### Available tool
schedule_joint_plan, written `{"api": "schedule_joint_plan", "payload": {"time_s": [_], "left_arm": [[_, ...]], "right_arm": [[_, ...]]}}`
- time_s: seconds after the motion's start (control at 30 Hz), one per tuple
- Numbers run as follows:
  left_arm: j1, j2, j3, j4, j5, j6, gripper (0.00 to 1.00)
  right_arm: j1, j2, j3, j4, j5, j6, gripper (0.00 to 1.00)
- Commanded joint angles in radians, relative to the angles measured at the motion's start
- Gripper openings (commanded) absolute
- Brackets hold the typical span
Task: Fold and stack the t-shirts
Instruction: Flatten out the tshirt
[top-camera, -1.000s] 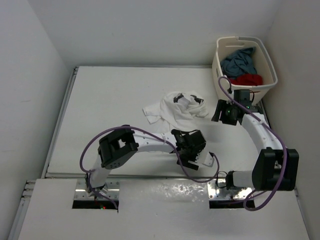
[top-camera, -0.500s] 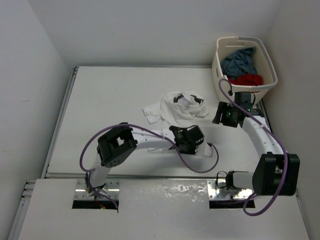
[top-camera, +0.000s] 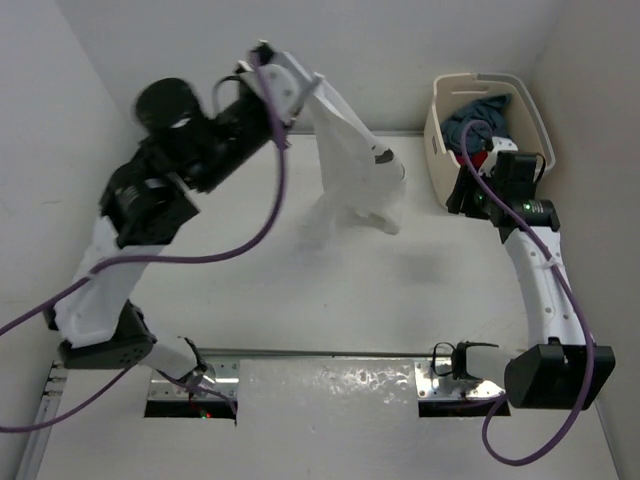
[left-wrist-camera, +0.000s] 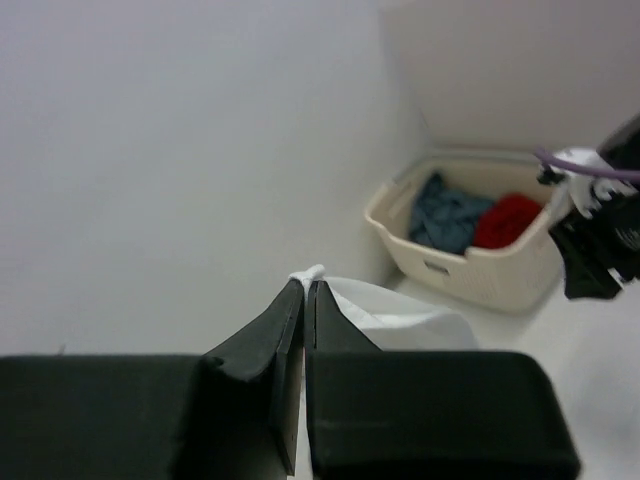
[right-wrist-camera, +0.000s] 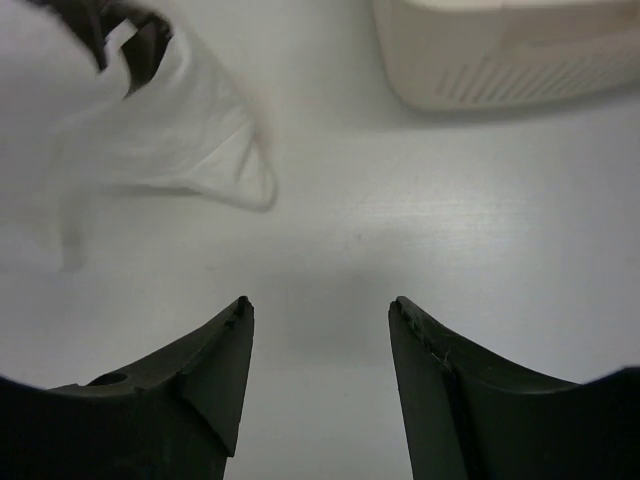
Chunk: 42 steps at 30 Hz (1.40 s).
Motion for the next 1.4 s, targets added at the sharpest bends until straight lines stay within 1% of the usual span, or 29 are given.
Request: {"api": "schedule_joint_plan", "payload": {"time_s": [0.0, 0.07, 0.1, 0.13, 0.2, 0.27, 0.33, 0.37, 0.4, 0.5, 0.6, 0.67, 0.7, 0.73, 0.77, 0.8, 0.93, 1.0, 1.03, 1.07, 1.1, 1.13, 1.17, 1.2, 1.23, 1.27, 1.3, 1.33, 1.37], "left_arm": [[-0.006, -0.032, 0.001, 0.084, -0.181, 0.041, 0.0], [0.061, -0.056, -0.033, 0.121, -0.254, 0.119, 0.0], [0.102, -0.096, -0.12, 0.137, -0.255, 0.13, 0.0], [0.211, -0.119, -0.174, 0.174, -0.24, 0.132, 0.0], [0.357, -0.165, -0.313, 0.197, -0.19, 0.116, 0.0], [0.466, -0.161, -0.375, 0.15, -0.106, 0.063, 0.0], [0.532, -0.144, -0.418, 0.128, -0.046, 0.029, 0.0], [0.57, -0.132, -0.442, 0.128, 0.002, 0.021, 0.0], [0.656, -0.098, -0.487, 0.137, 0.034, 0.003, 0.0], [0.825, 0.001, -0.541, 0.183, 0.149, -0.007, 0.0], [0.928, 0.123, -0.529, 0.209, 0.206, -0.013, 0.0], [0.956, 0.199, -0.519, 0.213, 0.24, -0.003, 0.0], [0.979, 0.222, -0.516, 0.223, 0.232, -0.022, 0.11], [0.995, 0.242, -0.513, 0.22, 0.249, -0.034, 0.31], [1.011, 0.284, -0.507, 0.207, 0.261, -0.043, 0.93], [1.044, 0.302, -0.486, 0.17, 0.265, -0.083, 1.0], [1.14, 0.332, -0.423, 0.04, 0.359, -0.227, 1.0], [1.134, 0.264, -0.491, -0.01, 0.364, -0.223, 0.98], [1.125, 0.191, -0.537, -0.014, 0.404, -0.218, 0.83], [1.109, 0.16, -0.641, -0.025, 0.412, -0.211, 0.7], [1.053, 0.132, -0.697, -0.065, 0.378, -0.183, 0.48], [1.019, 0.093, -0.749, -0.089, 0.369, -0.165, 0.18], [0.949, 0.074, -0.869, -0.124, 0.366, -0.105, 0.17], [0.915, 0.045, -0.947, -0.111, 0.36, -0.077, 0.19], [0.896, -0.033, -1.023, -0.084, 0.346, -0.038, 0.29], [0.832, -0.078, -1.18, 0.002, 0.317, 0.054, 0.33], [0.803, -0.124, -1.258, 0.056, 0.2, 0.103, 0.43], [0.777, -0.183, -1.364, 0.094, 0.156, 0.157, 0.46], [0.758, -0.191, -1.389, 0.117, 0.128, 0.237, 0.5]], "right_arm": [[-0.002, -0.016, 0.091, 0.002, -0.01, -0.024, 0.55], [-0.002, -0.013, 0.104, 0.034, -0.091, -0.013, 0.55], [-0.002, -0.006, 0.101, 0.075, -0.123, 0.009, 0.55], [0.001, 0.0, 0.087, 0.096, -0.177, 0.022, 0.55], [0.024, 0.035, 0.082, 0.128, -0.209, 0.039, 0.54], [0.084, 0.083, 0.096, 0.133, -0.214, 0.034, 0.54], [0.145, 0.118, 0.11, 0.145, -0.202, 0.025, 0.55], [0.176, 0.14, 0.115, 0.149, -0.171, 0.013, 0.55], [0.231, 0.19, 0.121, 0.159, -0.168, 0.005, 0.57], [0.276, 0.282, 0.16, 0.165, -0.171, 0.029, 0.58], [0.287, 0.39, 0.182, 0.198, -0.183, 0.057, 0.58], [0.303, 0.451, 0.207, 0.188, -0.167, 0.015, 0.6], [0.329, 0.467, 0.214, 0.156, -0.136, -0.01, 0.62], [0.345, 0.479, 0.214, 0.145, -0.122, -0.032, 0.68], [0.357, 0.488, 0.202, 0.139, -0.121, -0.067, 0.7], [0.38, 0.484, 0.185, 0.146, -0.122, -0.079, 0.72], [0.414, 0.419, 0.011, 0.197, -0.119, -0.13, 0.8], [0.437, 0.363, -0.083, 0.244, -0.131, -0.141, 0.74], [0.451, 0.346, -0.111, 0.261, -0.133, -0.147, 0.65], [0.466, 0.329, -0.138, 0.287, -0.134, -0.148, 0.32], [0.506, 0.3, -0.186, 0.3, -0.128, -0.148, 0.19], [0.524, 0.29, -0.207, 0.313, -0.13, -0.132, 0.14], [0.544, 0.284, -0.23, 0.347, -0.142, -0.121, 0.22], [0.555, 0.275, -0.27, 0.37, -0.151, -0.101, 0.34], [0.564, 0.272, -0.287, 0.393, -0.159, -0.063, 0.42], [0.593, 0.27, -0.304, 0.439, -0.157, -0.047, 0.49], [0.609, 0.273, -0.322, 0.458, -0.15, -0.036, 0.63], [0.624, 0.276, -0.327, 0.471, -0.141, -0.027, 0.68], [0.648, 0.283, -0.327, 0.499, -0.133, -0.026, 0.69]]}}
